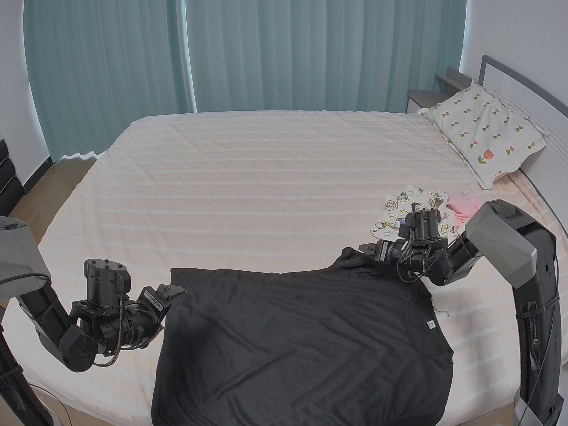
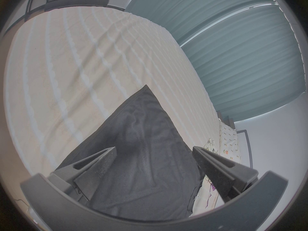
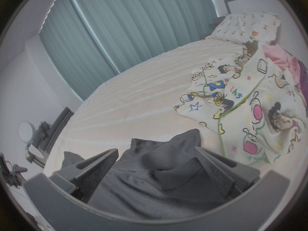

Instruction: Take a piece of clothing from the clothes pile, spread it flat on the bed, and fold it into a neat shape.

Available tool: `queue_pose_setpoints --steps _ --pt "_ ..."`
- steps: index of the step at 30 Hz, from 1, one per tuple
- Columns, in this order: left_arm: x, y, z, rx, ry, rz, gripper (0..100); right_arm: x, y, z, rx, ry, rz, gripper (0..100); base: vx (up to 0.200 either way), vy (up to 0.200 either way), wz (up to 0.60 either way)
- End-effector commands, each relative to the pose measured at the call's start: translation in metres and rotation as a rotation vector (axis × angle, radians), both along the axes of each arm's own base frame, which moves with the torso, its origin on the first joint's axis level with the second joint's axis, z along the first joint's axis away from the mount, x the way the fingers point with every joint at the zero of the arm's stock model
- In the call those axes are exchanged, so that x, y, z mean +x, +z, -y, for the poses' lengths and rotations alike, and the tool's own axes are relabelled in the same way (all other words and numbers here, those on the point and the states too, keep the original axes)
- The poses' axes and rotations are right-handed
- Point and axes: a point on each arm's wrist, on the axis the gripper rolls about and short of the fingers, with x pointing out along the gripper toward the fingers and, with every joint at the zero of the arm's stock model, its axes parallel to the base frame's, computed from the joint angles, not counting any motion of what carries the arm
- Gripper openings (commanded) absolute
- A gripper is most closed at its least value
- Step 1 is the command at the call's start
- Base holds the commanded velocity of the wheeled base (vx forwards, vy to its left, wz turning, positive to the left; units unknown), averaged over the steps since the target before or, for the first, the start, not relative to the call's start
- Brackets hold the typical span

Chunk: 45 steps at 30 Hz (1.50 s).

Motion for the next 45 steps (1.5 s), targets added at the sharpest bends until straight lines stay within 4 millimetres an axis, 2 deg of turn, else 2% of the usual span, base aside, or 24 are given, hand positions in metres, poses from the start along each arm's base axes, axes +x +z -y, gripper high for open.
queue_pose_setpoints --steps 1,4,5,9,11,17,24,28,29,32,37,39,43,44,45 --pt "0.000 -0.005 0.000 -0.011 0.012 -0.022 100 0.010 -0.028 -0.005 -0.045 0.023 -0.015 100 0.000 0.000 0.00" --pt "0.000 -0.005 0.000 -0.011 0.012 -0.024 100 0.013 -0.028 -0.005 -0.052 0.018 -0.026 100 0.000 0.000 0.00" --pt "0.000 -0.005 0.000 -0.011 0.012 -0.024 100 0.014 -0.028 -0.005 -0.062 0.007 -0.042 0 0.000 0.000 0.00" --pt "0.000 -0.005 0.000 -0.011 0.012 -0.024 100 0.012 -0.024 0.000 -0.064 -0.004 -0.046 0 0.000 0.000 0.00" --pt "0.001 -0.005 0.000 -0.010 0.011 -0.022 100 0.008 -0.012 0.018 -0.068 -0.038 -0.051 0 0.000 0.000 0.00" --pt "0.001 -0.005 0.000 -0.010 0.011 -0.023 100 -0.011 0.010 0.047 -0.061 -0.073 -0.070 0 0.000 0.000 0.00" --pt "0.002 -0.008 0.000 -0.005 0.011 -0.033 100 -0.040 0.006 0.059 -0.054 -0.030 -0.158 0 0.000 0.000 0.00" --pt "0.003 -0.009 0.001 -0.009 0.010 -0.020 100 -0.037 0.007 0.059 -0.055 -0.018 -0.134 0 0.000 0.000 0.00" --pt "0.004 -0.010 0.001 -0.011 0.011 -0.016 100 -0.033 0.010 0.058 -0.050 -0.016 -0.108 100 0.000 0.000 0.00" --pt "0.004 -0.011 0.001 -0.011 0.014 -0.008 100 -0.028 0.017 0.052 -0.041 -0.003 -0.070 100 0.000 0.000 0.00" --pt "0.003 -0.013 0.001 -0.011 0.011 -0.013 100 -0.022 0.014 0.033 -0.040 0.036 -0.056 100 0.000 0.000 0.00" --pt "0.003 -0.013 0.001 -0.011 0.011 -0.013 100 -0.013 -0.005 0.021 -0.044 0.044 -0.066 100 0.000 0.000 0.00" --pt "0.003 -0.013 0.001 -0.011 0.012 -0.013 100 -0.011 -0.022 0.018 -0.052 0.050 -0.104 100 0.000 0.000 0.00" --pt "0.003 -0.013 0.001 -0.011 0.012 -0.013 100 -0.013 -0.024 0.018 -0.055 0.051 -0.116 0 0.000 0.000 0.00" --pt "0.003 -0.012 0.001 -0.012 0.011 -0.011 100 -0.013 -0.026 0.018 -0.057 0.050 -0.122 0 0.000 0.000 0.00"
